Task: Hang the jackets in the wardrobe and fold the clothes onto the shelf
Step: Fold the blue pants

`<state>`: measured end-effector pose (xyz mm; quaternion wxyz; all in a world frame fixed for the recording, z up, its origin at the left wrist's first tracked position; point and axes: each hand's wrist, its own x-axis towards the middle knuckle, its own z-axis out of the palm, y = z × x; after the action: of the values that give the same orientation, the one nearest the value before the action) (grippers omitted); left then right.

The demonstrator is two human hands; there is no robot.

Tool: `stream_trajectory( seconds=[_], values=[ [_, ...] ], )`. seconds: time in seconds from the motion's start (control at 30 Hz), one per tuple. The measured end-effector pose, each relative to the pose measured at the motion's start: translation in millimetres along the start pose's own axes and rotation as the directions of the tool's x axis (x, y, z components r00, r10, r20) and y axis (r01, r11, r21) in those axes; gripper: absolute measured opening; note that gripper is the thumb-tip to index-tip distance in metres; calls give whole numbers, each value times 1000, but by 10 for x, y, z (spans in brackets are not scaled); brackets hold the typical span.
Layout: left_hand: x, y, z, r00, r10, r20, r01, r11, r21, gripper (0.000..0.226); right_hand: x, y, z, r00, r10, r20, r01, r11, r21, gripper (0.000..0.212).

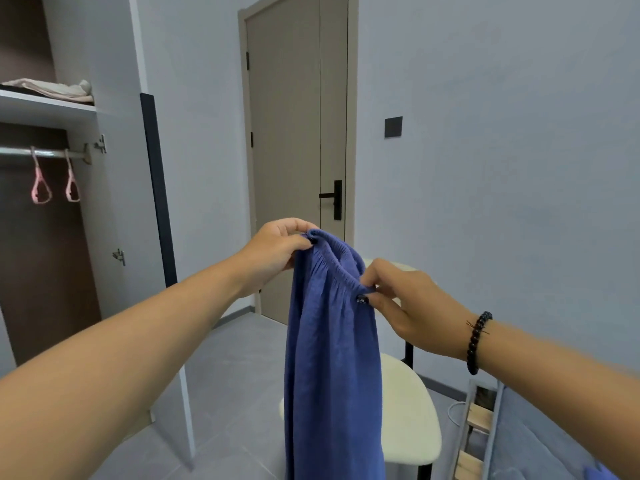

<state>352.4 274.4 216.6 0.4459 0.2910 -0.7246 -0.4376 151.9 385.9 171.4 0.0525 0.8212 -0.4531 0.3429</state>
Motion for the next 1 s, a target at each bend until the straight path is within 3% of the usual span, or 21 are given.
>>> stream_trajectory(
  seconds=[0.1, 0.2, 0.3, 0.4, 0.5, 0.6, 0.67, 0.73, 0.83, 0.9, 1.0],
  values=[
    [9, -8, -17, 998, 10, 58, -18, 989, 145, 27, 75, -36, -106, 984, 25, 178, 15, 975, -223, 13],
    [27, -62, -93, 998, -16, 59, 3, 979, 203, 29, 250, 27, -367, 917, 222, 330, -122, 947, -298, 18],
    [47, -150, -61, 999, -50, -2, 50, 989, 137, 34, 512, 40, -561, 915, 272, 299, -139, 906, -399, 26],
    [92, -162, 6, 982, -78, -173, 83, 996, 25, 28, 774, -23, -539, 924, 269, 272, -131, 890, -436, 32],
    [173, -182, -79, 924, -152, -350, 167, 986, 13, 38, 1015, -119, -431, 940, 255, 228, -132, 885, -446, 26],
    [195, -222, -187, 860, -179, -479, 236, 970, 63, 46, 1235, -184, -300, 932, 288, 222, -150, 861, -487, 49],
    [213, -218, -239, 830, -126, -543, 221, 969, 114, 45, 1389, -225, -160, 920, 327, 216, -138, 786, -603, 45],
    [228, -187, -321, 801, -64, -595, 200, 966, 165, 40, 1569, -283, -5, 923, 347, 169, -150, 727, -670, 11],
    [202, -131, -546, 755, 30, -655, 177, 952, 248, 24, 1874, -456, 161, 912, 381, 149, -202, 736, -646, 25],
    [133, -102, -743, 728, 174, -663, 94, 933, 348, 15, 2047, -588, 234, 911, 385, 144, -221, 754, -618, 33],
    [9, -67, -1081, 662, 389, -641, -86, 889, 450, 11, 2284, -731, 340, 941, 326, 94, -221, 798, -561, 24]
  ],
)
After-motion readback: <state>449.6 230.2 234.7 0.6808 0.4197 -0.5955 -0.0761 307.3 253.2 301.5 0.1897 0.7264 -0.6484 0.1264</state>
